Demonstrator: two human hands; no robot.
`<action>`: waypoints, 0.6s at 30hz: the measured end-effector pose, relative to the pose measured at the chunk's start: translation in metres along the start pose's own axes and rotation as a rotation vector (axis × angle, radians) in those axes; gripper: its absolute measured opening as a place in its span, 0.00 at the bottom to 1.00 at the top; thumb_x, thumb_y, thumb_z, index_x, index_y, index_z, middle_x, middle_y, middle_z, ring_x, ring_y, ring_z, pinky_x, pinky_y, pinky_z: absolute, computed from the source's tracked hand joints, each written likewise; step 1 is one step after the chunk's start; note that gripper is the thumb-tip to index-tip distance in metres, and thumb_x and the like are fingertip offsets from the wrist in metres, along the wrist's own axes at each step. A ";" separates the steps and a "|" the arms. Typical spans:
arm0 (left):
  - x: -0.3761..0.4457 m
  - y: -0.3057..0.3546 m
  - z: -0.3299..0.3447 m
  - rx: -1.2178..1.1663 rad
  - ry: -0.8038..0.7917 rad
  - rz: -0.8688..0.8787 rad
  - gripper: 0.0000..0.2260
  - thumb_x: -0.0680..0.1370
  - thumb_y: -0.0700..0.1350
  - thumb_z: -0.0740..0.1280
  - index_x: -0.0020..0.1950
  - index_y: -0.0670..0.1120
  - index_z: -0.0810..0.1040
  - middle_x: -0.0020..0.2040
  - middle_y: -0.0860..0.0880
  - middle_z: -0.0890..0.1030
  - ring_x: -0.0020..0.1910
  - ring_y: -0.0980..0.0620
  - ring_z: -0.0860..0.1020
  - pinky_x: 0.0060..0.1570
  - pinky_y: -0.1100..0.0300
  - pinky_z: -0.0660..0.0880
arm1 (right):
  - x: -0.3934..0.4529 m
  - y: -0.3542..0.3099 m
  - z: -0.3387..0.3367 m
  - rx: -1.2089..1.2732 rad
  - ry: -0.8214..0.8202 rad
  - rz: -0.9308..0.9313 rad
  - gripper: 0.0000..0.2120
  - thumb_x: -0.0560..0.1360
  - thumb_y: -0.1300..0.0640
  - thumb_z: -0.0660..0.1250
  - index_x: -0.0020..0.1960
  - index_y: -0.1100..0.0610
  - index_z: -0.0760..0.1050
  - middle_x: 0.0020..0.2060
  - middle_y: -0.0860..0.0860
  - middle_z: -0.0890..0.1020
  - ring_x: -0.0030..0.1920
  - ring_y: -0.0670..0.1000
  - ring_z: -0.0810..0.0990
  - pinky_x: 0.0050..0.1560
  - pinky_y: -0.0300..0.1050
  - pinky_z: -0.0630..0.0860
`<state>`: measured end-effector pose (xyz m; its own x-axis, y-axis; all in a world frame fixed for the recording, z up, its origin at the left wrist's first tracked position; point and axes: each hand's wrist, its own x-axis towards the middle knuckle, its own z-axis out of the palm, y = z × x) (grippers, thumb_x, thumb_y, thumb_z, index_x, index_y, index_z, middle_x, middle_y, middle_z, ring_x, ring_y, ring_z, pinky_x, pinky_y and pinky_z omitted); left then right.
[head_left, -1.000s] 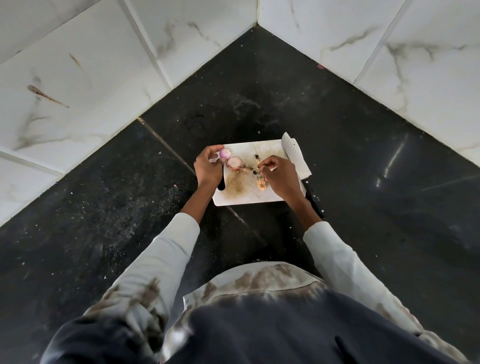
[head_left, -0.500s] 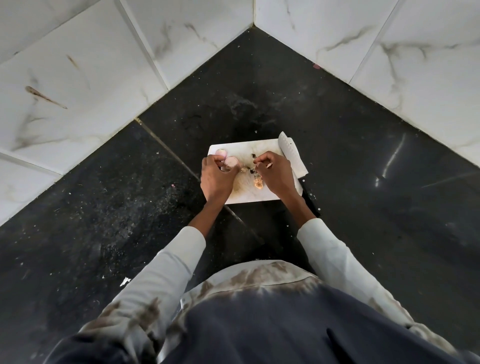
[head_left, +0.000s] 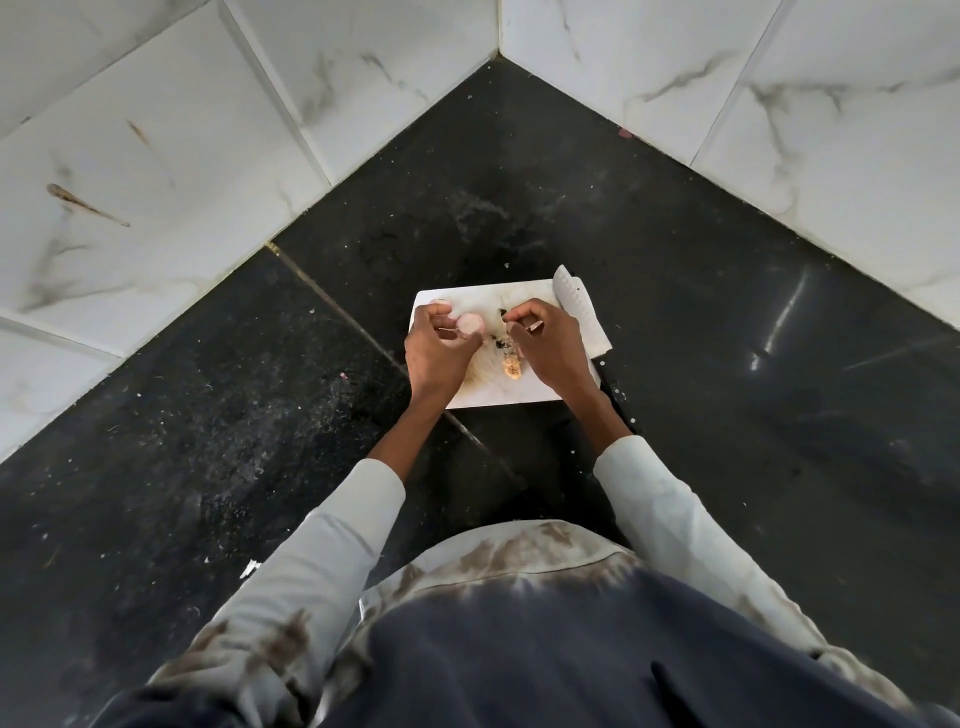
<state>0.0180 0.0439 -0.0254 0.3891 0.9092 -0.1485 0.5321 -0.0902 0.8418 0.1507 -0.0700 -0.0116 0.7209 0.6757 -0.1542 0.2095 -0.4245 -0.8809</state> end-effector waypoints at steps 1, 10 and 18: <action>0.000 0.002 -0.003 -0.076 -0.045 -0.016 0.27 0.71 0.50 0.84 0.65 0.47 0.78 0.54 0.52 0.84 0.52 0.56 0.84 0.52 0.64 0.82 | 0.000 0.000 0.000 -0.002 -0.011 -0.014 0.06 0.80 0.58 0.72 0.56 0.53 0.84 0.50 0.43 0.86 0.48 0.40 0.83 0.46 0.26 0.75; 0.004 0.008 -0.024 -0.396 -0.273 -0.108 0.23 0.71 0.44 0.84 0.64 0.47 0.83 0.58 0.48 0.88 0.59 0.51 0.86 0.62 0.55 0.82 | -0.002 -0.009 -0.005 0.015 -0.125 -0.127 0.17 0.77 0.53 0.76 0.65 0.54 0.83 0.55 0.42 0.85 0.48 0.40 0.83 0.47 0.25 0.76; 0.003 0.015 -0.027 -0.480 -0.327 -0.168 0.18 0.72 0.46 0.82 0.60 0.46 0.87 0.59 0.44 0.88 0.58 0.48 0.86 0.60 0.55 0.83 | -0.003 -0.013 -0.010 0.000 -0.139 -0.162 0.17 0.76 0.49 0.77 0.63 0.53 0.83 0.55 0.44 0.87 0.47 0.43 0.84 0.46 0.27 0.76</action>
<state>0.0065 0.0566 0.0007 0.5807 0.7159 -0.3876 0.2375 0.3065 0.9218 0.1525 -0.0722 0.0050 0.5799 0.8117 -0.0702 0.3156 -0.3032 -0.8991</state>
